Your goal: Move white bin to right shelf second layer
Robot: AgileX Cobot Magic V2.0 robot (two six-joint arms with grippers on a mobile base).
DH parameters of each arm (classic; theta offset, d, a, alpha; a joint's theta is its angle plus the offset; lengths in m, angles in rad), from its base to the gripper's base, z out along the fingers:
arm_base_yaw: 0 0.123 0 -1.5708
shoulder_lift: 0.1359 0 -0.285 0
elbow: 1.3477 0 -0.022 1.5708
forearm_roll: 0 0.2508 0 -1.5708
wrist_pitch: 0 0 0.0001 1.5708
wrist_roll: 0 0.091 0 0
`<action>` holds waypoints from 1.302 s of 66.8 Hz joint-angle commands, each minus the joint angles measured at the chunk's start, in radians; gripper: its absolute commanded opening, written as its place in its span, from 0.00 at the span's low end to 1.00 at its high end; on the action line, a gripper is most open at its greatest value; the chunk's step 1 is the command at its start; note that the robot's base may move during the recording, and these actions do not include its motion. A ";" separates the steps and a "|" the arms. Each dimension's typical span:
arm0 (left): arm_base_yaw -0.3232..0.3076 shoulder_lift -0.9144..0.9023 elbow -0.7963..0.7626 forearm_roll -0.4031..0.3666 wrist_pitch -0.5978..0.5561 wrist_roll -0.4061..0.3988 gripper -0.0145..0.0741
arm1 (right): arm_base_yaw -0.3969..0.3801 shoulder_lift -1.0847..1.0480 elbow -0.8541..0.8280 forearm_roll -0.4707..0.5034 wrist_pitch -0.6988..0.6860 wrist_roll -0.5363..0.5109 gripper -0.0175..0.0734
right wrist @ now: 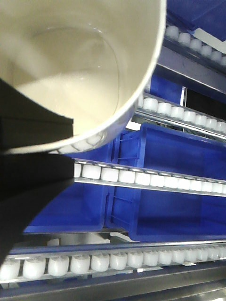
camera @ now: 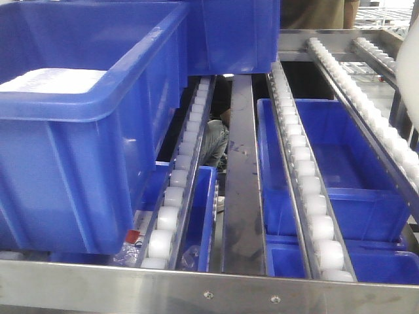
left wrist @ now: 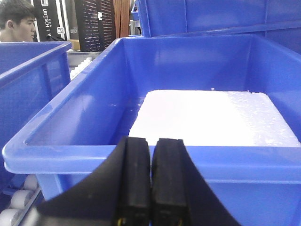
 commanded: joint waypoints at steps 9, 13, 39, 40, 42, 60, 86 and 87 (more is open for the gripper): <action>-0.004 -0.016 0.037 -0.003 -0.079 -0.002 0.26 | -0.008 0.048 0.036 0.013 -0.117 0.127 0.29; -0.004 -0.016 0.037 -0.003 -0.079 -0.002 0.26 | -0.008 0.080 0.056 0.013 -0.151 0.138 0.29; -0.004 -0.016 0.037 -0.003 -0.079 -0.002 0.26 | -0.008 0.394 0.066 0.014 -0.334 0.139 0.29; -0.004 -0.016 0.037 -0.003 -0.079 -0.002 0.26 | -0.008 0.405 0.066 0.014 -0.337 0.139 0.29; -0.004 -0.016 0.037 -0.003 -0.079 -0.002 0.26 | -0.008 0.431 0.066 0.014 -0.346 0.139 0.29; -0.004 -0.016 0.037 -0.003 -0.079 -0.002 0.26 | -0.008 0.563 0.066 0.014 -0.391 0.139 0.29; -0.004 -0.016 0.037 -0.003 -0.079 -0.002 0.26 | -0.008 0.638 0.066 0.014 -0.384 0.139 0.30; -0.004 -0.016 0.037 -0.003 -0.079 -0.002 0.26 | -0.008 0.638 0.066 0.014 -0.382 0.139 0.31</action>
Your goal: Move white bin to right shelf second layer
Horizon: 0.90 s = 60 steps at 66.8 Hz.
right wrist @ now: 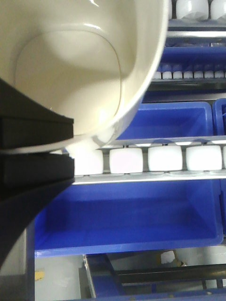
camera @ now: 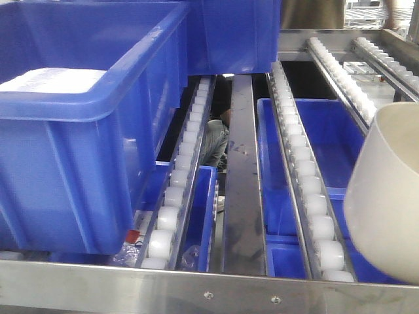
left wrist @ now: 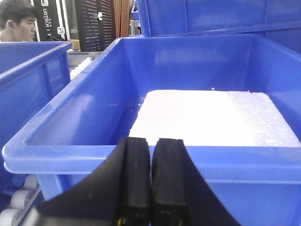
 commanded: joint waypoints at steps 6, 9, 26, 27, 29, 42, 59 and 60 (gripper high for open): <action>-0.004 -0.016 0.037 -0.003 -0.079 -0.002 0.26 | -0.008 -0.013 -0.029 0.013 -0.054 0.003 0.37; -0.004 -0.016 0.037 -0.003 -0.079 -0.002 0.26 | -0.008 -0.013 -0.029 0.013 -0.051 0.003 0.42; -0.004 -0.016 0.037 -0.003 -0.079 -0.002 0.26 | -0.008 -0.014 -0.030 0.017 -0.042 0.003 0.50; -0.004 -0.016 0.037 -0.003 -0.079 -0.002 0.26 | -0.008 -0.014 -0.031 0.020 -0.038 0.003 0.50; -0.004 -0.016 0.037 -0.003 -0.079 -0.002 0.26 | -0.008 -0.015 -0.037 0.027 -0.029 0.003 0.50; -0.004 -0.016 0.037 -0.003 -0.079 -0.002 0.26 | -0.007 -0.025 -0.133 0.054 0.135 -0.003 0.50; -0.004 -0.016 0.037 -0.003 -0.079 -0.002 0.26 | -0.007 -0.126 -0.172 0.054 0.191 -0.008 0.50; -0.004 -0.016 0.037 -0.003 -0.079 -0.002 0.26 | -0.007 -0.132 -0.172 0.054 0.198 -0.008 0.50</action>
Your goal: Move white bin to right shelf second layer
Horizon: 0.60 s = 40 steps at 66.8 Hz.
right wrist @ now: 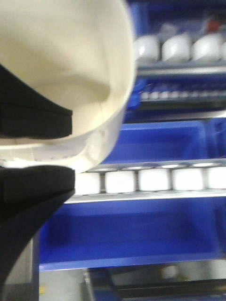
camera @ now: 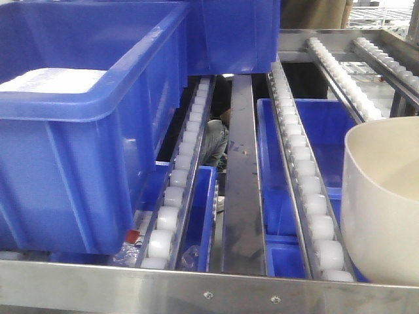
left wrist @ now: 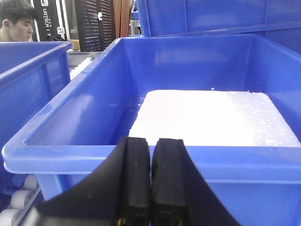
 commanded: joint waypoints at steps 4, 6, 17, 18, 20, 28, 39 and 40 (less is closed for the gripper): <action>-0.004 -0.016 0.037 -0.003 -0.079 -0.002 0.26 | -0.007 -0.086 -0.035 0.009 0.022 -0.010 0.50; -0.004 -0.016 0.037 -0.003 -0.079 -0.002 0.26 | -0.007 -0.103 -0.035 0.009 0.041 -0.010 0.50; -0.004 -0.016 0.037 -0.003 -0.079 -0.002 0.26 | -0.007 -0.248 -0.013 0.008 0.095 -0.017 0.49; -0.004 -0.016 0.037 -0.003 -0.079 -0.002 0.26 | -0.007 -0.260 -0.010 0.008 0.095 -0.017 0.48; -0.004 -0.016 0.037 -0.003 -0.079 -0.002 0.26 | -0.007 -0.291 -0.005 0.006 0.092 -0.017 0.47; -0.004 -0.016 0.037 -0.003 -0.079 -0.002 0.26 | -0.007 -0.392 0.034 -0.011 0.088 -0.021 0.33; -0.004 -0.016 0.037 -0.003 -0.079 -0.002 0.26 | -0.007 -0.528 0.123 -0.013 0.051 -0.080 0.25; -0.004 -0.016 0.037 -0.003 -0.079 -0.002 0.26 | -0.007 -0.539 0.133 -0.013 0.044 -0.080 0.25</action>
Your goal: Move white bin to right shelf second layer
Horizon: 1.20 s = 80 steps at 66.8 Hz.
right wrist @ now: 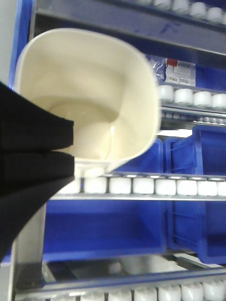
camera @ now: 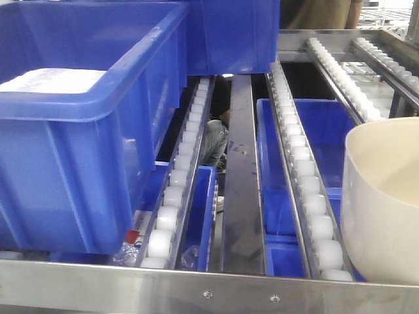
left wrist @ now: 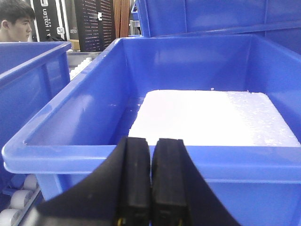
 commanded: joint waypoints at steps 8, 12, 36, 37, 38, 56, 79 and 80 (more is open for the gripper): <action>-0.004 -0.016 0.037 -0.003 -0.079 -0.002 0.26 | -0.007 -0.114 0.047 0.000 -0.155 -0.026 0.25; -0.004 -0.016 0.037 -0.003 -0.079 -0.002 0.26 | -0.007 -0.121 0.047 0.000 -0.158 -0.026 0.25; -0.004 -0.016 0.037 -0.003 -0.079 -0.002 0.26 | -0.007 -0.121 0.047 0.000 -0.155 -0.026 0.25; -0.004 -0.016 0.037 -0.003 -0.079 -0.002 0.26 | -0.007 -0.121 0.047 0.000 -0.155 -0.026 0.25; -0.004 -0.016 0.037 -0.003 -0.079 -0.002 0.26 | -0.007 -0.121 0.047 0.000 -0.155 -0.026 0.25; -0.004 -0.016 0.037 -0.003 -0.079 -0.002 0.26 | -0.006 -0.131 0.086 -0.024 -0.333 -0.106 0.25; -0.004 -0.016 0.037 -0.003 -0.079 -0.002 0.26 | -0.006 -0.329 0.366 -0.032 -0.637 -0.130 0.25; -0.004 -0.016 0.037 -0.003 -0.079 -0.002 0.26 | -0.006 -0.342 0.375 -0.033 -0.635 -0.130 0.25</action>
